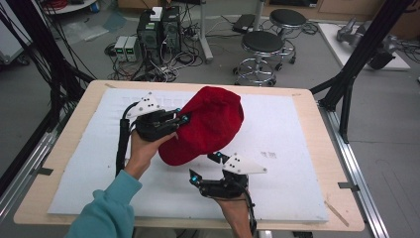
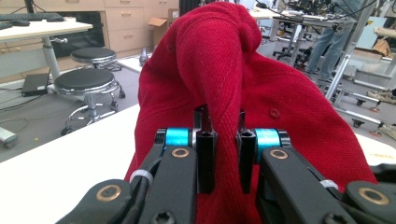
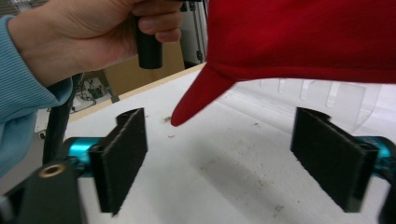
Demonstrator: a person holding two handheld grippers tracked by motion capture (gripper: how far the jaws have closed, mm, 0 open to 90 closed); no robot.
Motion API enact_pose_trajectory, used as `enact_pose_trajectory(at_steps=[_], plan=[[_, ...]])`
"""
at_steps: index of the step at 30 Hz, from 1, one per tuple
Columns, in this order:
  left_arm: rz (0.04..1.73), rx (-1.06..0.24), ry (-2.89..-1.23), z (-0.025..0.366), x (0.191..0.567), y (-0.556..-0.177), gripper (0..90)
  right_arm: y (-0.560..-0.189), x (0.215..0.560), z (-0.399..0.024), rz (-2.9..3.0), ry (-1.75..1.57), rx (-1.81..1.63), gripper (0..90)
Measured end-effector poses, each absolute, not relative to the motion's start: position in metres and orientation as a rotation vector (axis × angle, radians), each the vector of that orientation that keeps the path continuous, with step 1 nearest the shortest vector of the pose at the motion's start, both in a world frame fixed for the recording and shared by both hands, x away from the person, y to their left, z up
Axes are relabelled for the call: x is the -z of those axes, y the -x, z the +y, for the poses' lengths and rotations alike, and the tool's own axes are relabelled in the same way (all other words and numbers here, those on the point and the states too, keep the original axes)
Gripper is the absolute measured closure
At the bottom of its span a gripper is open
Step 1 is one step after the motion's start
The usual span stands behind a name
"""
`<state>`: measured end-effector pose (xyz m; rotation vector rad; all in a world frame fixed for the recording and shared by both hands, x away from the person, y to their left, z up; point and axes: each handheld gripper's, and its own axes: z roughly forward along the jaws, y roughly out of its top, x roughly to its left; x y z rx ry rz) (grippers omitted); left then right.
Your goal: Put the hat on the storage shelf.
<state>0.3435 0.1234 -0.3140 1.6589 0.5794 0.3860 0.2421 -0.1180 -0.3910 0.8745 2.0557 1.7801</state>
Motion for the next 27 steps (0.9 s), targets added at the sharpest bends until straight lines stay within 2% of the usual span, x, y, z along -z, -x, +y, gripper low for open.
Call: enact_pose_trajectory(at_steps=[8,9,12,17,22,24,26,27], plan=[[0.569,-0.374,-1.650,0.113,0.313,-0.347,83.4,-0.249,0.392,-0.115,2.057,-0.885,-1.777,27.5],[0.566,-0.372,-1.650,0.112,0.314,-0.347,83.4,-0.251,0.392,-0.116,2.057,-0.891,-1.780,31.7],[0.563,-0.368,-1.652,0.107,0.315,-0.348,83.4,-0.252,0.391,-0.116,2.054,-0.896,-1.787,34.8],[0.558,-0.370,-1.648,0.103,0.316,-0.348,83.4,-0.256,0.391,-0.116,2.034,-0.918,-1.804,49.8],[0.556,-0.372,-1.649,0.102,0.316,-0.348,83.4,-0.258,0.392,-0.115,2.037,-0.922,-1.810,60.2],[0.555,-0.374,-1.654,0.101,0.316,-0.347,83.4,-0.260,0.392,-0.115,2.029,-0.918,-1.831,68.6],[0.556,-0.371,-1.649,0.101,0.316,-0.347,83.4,-0.260,0.392,-0.115,2.032,-0.914,-1.841,69.8],[0.556,-0.370,-1.646,0.101,0.316,-0.347,83.3,-0.261,0.392,-0.115,2.038,-0.927,-1.863,73.6]])
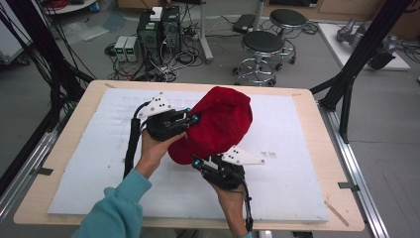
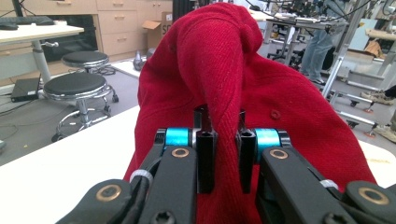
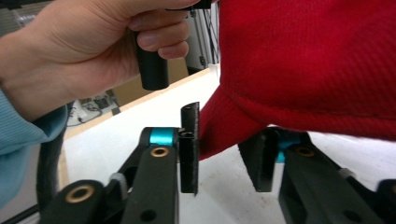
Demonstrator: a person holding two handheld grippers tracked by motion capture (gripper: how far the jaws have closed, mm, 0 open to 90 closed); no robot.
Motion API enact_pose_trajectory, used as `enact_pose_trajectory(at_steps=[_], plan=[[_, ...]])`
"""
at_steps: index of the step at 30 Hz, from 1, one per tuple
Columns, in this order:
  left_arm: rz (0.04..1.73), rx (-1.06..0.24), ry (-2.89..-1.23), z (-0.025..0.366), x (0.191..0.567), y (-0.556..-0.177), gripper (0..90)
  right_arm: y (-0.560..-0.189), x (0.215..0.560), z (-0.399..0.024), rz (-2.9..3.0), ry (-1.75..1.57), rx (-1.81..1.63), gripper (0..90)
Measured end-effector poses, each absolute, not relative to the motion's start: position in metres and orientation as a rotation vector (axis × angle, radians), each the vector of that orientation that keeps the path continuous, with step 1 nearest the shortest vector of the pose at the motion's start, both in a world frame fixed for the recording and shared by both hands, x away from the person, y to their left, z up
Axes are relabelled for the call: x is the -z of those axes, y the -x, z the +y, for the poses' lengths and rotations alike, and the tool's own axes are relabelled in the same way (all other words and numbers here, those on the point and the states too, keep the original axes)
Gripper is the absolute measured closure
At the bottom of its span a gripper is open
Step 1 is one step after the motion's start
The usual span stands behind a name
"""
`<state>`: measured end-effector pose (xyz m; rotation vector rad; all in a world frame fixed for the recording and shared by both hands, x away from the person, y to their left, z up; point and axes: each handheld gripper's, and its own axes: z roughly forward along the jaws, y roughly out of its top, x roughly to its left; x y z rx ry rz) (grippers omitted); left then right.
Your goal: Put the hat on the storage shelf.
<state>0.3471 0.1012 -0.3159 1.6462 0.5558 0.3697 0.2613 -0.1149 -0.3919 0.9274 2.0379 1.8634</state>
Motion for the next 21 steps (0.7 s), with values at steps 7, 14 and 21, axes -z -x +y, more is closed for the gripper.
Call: enact_pose_trajectory(at_steps=[7,14,21], plan=[[0.538,-0.364,-1.645,0.102,0.316,-0.346,83.1,-0.265,0.393,-0.117,2.055,-0.946,-1.914,82.0],[0.528,-0.380,-1.655,0.103,0.315,-0.344,79.9,-0.267,0.392,-0.121,2.060,-0.981,-1.911,85.6],[0.562,-0.399,-1.666,0.111,0.316,-0.341,50.2,-0.266,0.389,-0.121,2.064,-0.986,-1.877,85.7]])
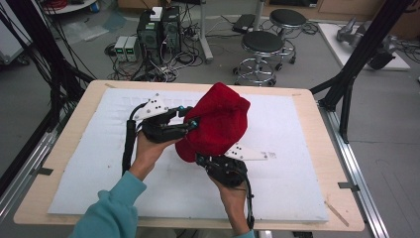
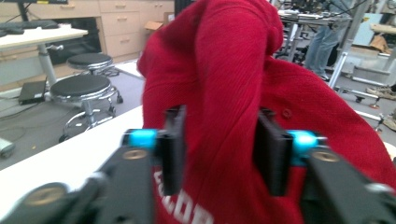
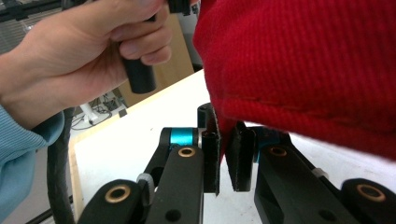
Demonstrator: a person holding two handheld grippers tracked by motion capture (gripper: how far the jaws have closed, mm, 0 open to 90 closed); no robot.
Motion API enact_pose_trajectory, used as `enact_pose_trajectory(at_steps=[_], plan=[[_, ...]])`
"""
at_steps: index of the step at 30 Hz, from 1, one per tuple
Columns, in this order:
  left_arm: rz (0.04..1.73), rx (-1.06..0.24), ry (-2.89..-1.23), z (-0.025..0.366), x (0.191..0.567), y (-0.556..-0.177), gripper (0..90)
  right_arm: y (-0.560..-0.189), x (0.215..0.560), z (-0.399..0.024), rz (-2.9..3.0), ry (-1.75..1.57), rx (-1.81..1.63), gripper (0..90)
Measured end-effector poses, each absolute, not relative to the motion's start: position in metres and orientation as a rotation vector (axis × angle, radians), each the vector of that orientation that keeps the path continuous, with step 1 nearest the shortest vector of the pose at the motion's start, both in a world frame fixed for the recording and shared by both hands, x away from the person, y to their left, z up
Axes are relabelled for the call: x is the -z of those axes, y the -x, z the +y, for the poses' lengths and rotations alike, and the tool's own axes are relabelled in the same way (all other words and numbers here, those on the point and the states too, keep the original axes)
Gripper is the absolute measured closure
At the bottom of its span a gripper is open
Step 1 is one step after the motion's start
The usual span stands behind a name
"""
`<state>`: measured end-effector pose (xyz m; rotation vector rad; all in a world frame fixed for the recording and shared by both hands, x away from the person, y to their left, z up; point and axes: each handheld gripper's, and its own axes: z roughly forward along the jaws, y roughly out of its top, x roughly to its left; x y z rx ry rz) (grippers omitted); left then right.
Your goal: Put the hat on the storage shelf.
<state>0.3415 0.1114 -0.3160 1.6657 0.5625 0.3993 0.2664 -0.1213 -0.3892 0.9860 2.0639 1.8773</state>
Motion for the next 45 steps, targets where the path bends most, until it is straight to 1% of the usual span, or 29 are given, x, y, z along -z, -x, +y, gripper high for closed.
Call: enact_pose_trajectory(at_steps=[1,3,4,5,7,16,24,29,35,45], plan=[[0.575,-0.394,-1.661,0.113,0.317,-0.341,45.1,-0.267,0.389,-0.122,2.058,-0.988,-1.876,85.7],[0.611,-0.395,-1.664,0.118,0.317,-0.341,29.3,-0.268,0.387,-0.124,2.056,-0.990,-1.869,85.7],[0.618,-0.402,-1.659,0.122,0.318,-0.340,25.0,-0.269,0.386,-0.126,2.052,-0.987,-1.865,85.7],[0.609,-0.404,-1.657,0.128,0.319,-0.339,23.0,-0.269,0.385,-0.127,2.053,-0.991,-1.859,85.7],[0.616,-0.402,-1.656,0.140,0.320,-0.337,15.8,-0.270,0.383,-0.130,2.059,-0.983,-1.835,85.7],[0.657,-0.472,-1.706,0.185,0.336,-0.320,14.0,-0.282,0.369,-0.138,2.042,-0.974,-1.765,85.6],[0.673,-0.531,-1.783,0.213,0.366,-0.301,13.7,-0.301,0.350,-0.140,2.034,-0.963,-1.667,85.6],[0.720,-0.516,-1.764,0.232,0.387,-0.295,13.7,-0.316,0.341,-0.139,2.047,-0.961,-1.588,85.6],[0.764,-0.534,-1.738,0.253,0.407,-0.287,13.7,-0.335,0.332,-0.134,2.075,-0.949,-1.527,85.6],[0.848,-0.565,-1.686,0.278,0.428,-0.278,13.7,-0.371,0.330,-0.118,2.111,-0.976,-1.467,85.6]])
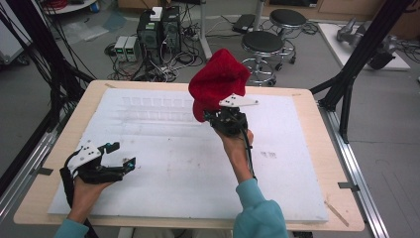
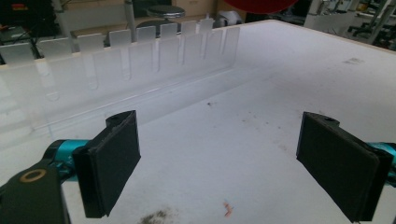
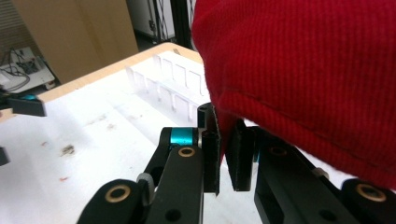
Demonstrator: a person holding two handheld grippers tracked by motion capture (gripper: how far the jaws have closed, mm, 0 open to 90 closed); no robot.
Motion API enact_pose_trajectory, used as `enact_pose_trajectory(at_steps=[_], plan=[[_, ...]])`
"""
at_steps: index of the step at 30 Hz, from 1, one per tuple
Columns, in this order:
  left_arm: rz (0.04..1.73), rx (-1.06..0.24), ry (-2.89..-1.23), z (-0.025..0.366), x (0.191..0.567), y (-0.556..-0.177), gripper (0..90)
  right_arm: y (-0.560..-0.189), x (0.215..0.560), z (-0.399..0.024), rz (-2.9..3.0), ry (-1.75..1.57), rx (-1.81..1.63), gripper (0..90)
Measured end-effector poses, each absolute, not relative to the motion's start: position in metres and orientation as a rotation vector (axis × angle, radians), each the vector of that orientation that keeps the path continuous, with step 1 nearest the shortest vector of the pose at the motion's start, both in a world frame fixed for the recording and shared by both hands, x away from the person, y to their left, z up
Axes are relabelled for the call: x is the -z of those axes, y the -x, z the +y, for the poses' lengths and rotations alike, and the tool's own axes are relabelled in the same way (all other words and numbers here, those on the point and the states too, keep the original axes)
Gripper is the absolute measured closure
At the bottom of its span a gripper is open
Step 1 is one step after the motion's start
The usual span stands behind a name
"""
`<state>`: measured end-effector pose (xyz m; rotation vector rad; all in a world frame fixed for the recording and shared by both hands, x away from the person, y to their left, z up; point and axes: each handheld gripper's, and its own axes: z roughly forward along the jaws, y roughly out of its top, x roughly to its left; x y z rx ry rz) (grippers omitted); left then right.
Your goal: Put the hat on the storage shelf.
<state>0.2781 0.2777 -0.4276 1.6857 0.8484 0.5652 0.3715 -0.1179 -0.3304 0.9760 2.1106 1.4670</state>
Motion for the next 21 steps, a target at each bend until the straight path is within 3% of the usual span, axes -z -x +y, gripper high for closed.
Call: enact_pose_trajectory(at_steps=[21], plan=[[0.908,-0.565,-1.616,0.295,0.448,-0.274,13.7,-0.413,0.345,-0.101,2.175,-1.046,-1.376,85.6]])
